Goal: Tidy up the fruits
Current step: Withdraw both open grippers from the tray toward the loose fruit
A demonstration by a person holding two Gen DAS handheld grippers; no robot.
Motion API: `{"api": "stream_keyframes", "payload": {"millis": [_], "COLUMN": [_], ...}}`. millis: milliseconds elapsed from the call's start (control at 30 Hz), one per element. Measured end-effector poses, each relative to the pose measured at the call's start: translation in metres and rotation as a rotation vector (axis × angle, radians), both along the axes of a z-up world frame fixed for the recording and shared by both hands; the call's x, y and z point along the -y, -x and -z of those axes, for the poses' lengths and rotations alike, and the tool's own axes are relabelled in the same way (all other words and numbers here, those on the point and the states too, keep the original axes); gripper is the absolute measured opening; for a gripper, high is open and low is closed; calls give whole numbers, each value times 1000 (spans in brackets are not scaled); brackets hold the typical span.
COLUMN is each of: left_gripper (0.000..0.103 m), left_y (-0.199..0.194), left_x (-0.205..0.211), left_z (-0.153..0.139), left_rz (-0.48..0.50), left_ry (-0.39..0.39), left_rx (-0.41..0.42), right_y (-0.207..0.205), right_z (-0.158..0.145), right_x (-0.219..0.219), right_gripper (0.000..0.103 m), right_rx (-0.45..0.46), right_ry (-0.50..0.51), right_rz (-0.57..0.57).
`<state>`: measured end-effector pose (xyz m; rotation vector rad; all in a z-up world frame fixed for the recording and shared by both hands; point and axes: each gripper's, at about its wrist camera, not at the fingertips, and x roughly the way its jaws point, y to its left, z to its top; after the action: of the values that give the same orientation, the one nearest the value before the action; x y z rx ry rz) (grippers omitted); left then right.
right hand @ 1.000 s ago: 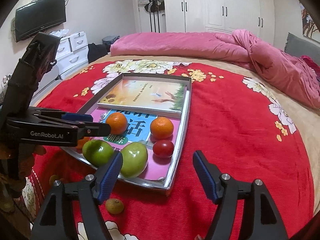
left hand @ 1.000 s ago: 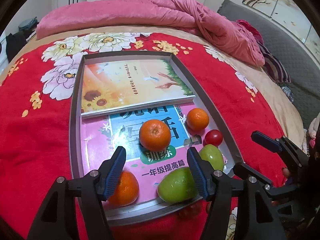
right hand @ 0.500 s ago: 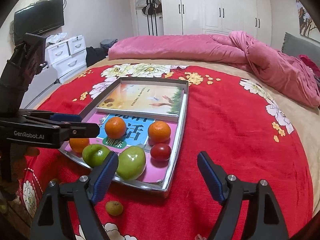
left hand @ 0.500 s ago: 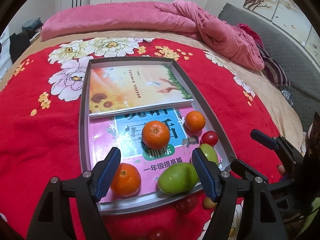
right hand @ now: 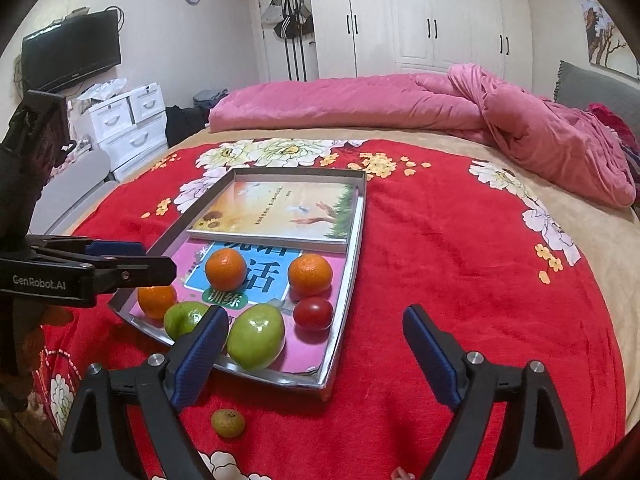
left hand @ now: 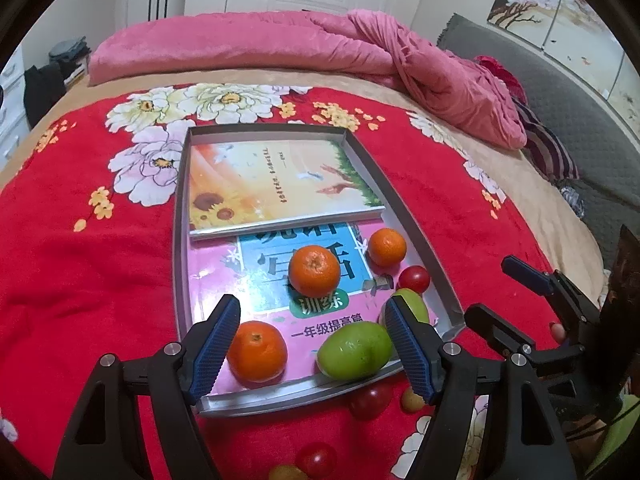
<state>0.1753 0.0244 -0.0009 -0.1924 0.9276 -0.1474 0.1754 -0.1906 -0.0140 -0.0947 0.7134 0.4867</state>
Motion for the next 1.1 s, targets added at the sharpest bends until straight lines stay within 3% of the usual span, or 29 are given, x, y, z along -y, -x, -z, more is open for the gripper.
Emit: {"api": "stream_keyframes", "payload": {"millis": [567,1100], "left_gripper": [80,80], "left_y": [16,39], "left_x": [-22,-28], "left_z": [-18,-16], "left_rz": [-65,-68], "left_ry": [8,-8], "left_rx": [35,22], "right_y": [5,18], "right_z": [-8,-11], "right_x": [1,-7], "right_gripper": [93,94], "right_rx": [25,38], "right_ry": [-24,-28], "right_rz": [-14,-68]}}
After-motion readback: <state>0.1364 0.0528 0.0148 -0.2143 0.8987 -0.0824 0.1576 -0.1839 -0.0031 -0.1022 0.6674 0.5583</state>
